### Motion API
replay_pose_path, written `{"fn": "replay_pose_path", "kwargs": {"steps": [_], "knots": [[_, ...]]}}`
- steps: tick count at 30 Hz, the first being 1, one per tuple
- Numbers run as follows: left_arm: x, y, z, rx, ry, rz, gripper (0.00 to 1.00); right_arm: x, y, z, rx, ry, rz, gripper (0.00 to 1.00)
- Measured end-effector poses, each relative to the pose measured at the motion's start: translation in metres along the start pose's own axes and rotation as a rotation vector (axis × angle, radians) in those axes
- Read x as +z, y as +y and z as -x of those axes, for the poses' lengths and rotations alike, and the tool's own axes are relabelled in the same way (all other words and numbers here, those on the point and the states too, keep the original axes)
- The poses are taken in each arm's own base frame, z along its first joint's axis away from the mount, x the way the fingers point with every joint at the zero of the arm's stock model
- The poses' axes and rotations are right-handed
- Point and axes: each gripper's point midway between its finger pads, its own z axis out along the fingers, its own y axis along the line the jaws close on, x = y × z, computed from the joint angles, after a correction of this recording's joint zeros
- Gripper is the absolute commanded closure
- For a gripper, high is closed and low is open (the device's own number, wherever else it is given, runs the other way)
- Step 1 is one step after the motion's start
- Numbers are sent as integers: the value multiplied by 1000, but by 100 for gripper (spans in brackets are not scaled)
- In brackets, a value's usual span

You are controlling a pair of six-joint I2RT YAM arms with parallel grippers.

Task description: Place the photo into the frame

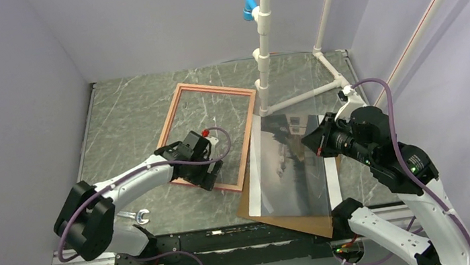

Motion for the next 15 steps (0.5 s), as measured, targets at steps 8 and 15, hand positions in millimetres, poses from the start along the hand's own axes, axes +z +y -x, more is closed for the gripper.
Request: {"fn": "replay_pose_path", "kwargs": {"steps": [8,15], "knots": [[22,8,-13,25,84,65,16,1,1,0,0,1,8,100],[24,13,-11,21,88,113,39,1,1,0,0,1,7,100]]}}
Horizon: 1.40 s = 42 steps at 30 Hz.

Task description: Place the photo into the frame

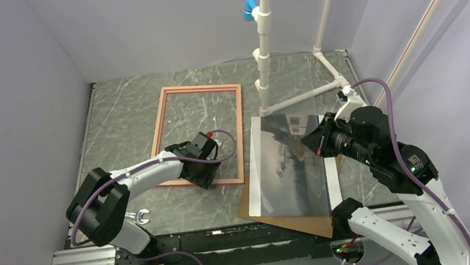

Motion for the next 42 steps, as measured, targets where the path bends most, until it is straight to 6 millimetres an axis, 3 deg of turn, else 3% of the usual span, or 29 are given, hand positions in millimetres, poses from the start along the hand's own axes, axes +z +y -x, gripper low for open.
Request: {"fn": "replay_pose_path", "kwargs": {"steps": [12,23,25,29,32,35,39,42], "knots": [[0,-6,5,-28,14,2,48,0,0,0,1,-2,0,100],[-2,-34,18,-50,-4,-53,47,1,-2,-2,1,1,-1,100],[-2,-38,20,-44,-7,-55,42,1,-2,-2,1,1,-1,100],[-4,-41,19,-44,-1,-56,14,1,-1,-2,1,-1,1,100],[-8,-43,19,-58,-3,-64,3,1,1,-2,1,1,11,100],[-22,-47,28,-71,-53,-105,1,2,5,-2,-3,8,29,100],[-57,-53,55,-116,-203,-241,1,6,15,-2,-13,27,78,100],[-81,-41,74,-195,-332,-349,1,8,23,-3,-21,45,120,100]]}}
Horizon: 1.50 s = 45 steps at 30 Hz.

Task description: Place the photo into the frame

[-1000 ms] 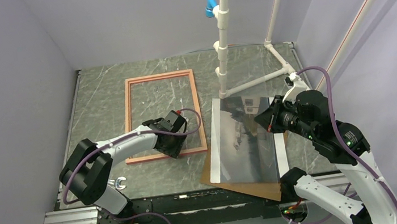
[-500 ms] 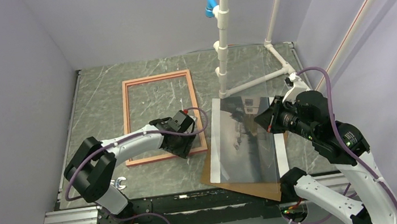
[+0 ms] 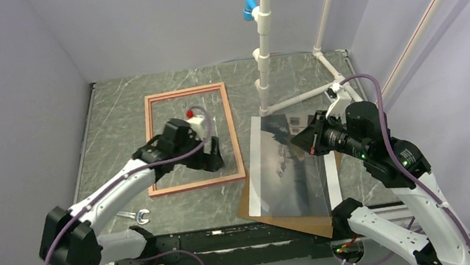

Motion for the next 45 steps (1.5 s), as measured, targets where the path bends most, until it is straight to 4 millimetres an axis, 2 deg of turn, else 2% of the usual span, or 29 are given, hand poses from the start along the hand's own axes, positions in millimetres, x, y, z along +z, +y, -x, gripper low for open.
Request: {"fn": "replay_pose_path", "kwargs": {"steps": [2,5,7,9,13,16,25,30,32,36,45], "knots": [[-11,14,11,-73,-70,-35,1,3,4,0,-3,10,21,100],[-21,43,14,-179,-130,-40,2,6,6,0,-4,21,30,100],[-23,50,10,-212,-129,-45,5,8,5,0,-5,23,26,100],[-22,49,8,-221,-114,-63,7,8,5,1,-4,18,21,100],[-17,40,0,-220,-70,-113,7,6,5,5,0,4,12,100],[-12,25,-10,-200,-27,-155,8,2,5,10,1,-15,2,100],[9,-51,-77,-133,212,-295,8,-16,3,39,9,-100,-88,100],[19,-75,-106,-73,291,-276,5,-37,-2,61,7,-184,-163,100],[22,-81,-113,-61,309,-263,5,-45,-4,67,5,-210,-187,100],[30,-77,-117,-95,320,-216,6,-56,-7,74,0,-246,-218,100],[40,-75,-126,-138,356,-182,4,-61,-18,70,-2,-247,-266,100]]}}
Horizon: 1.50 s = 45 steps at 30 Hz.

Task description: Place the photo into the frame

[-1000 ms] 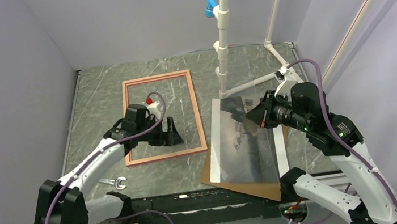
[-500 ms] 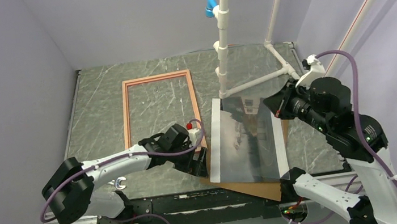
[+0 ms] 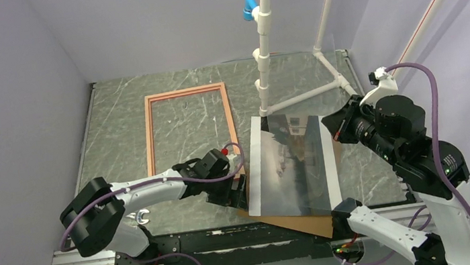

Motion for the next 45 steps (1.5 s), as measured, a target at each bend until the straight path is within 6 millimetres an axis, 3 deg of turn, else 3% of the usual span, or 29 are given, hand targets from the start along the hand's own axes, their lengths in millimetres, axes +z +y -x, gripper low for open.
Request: {"fn": "replay_pose_path", "kwargs": {"steps": [6,10,13,16,22,26,30,37,45], "knots": [[-3,-5,10,5,-27,-18,2,5,6,-10,-1,33,40,100],[-22,-7,34,-10,-105,-78,3,17,19,-24,-11,90,110,100],[-56,-1,72,-46,-248,-137,3,32,32,-38,-27,151,180,100],[-93,18,100,-89,-399,-166,4,51,48,-49,-39,215,250,100],[-171,91,129,-241,-674,-89,5,93,83,-60,-45,309,379,100],[-208,145,125,-386,-786,18,6,122,103,-67,-31,360,451,100],[-220,191,102,-544,-786,194,7,154,122,-73,3,403,508,100],[-236,222,82,-619,-761,427,9,214,154,-75,81,427,550,100],[-233,256,59,-709,-689,607,13,269,208,-70,99,372,540,100]]}}
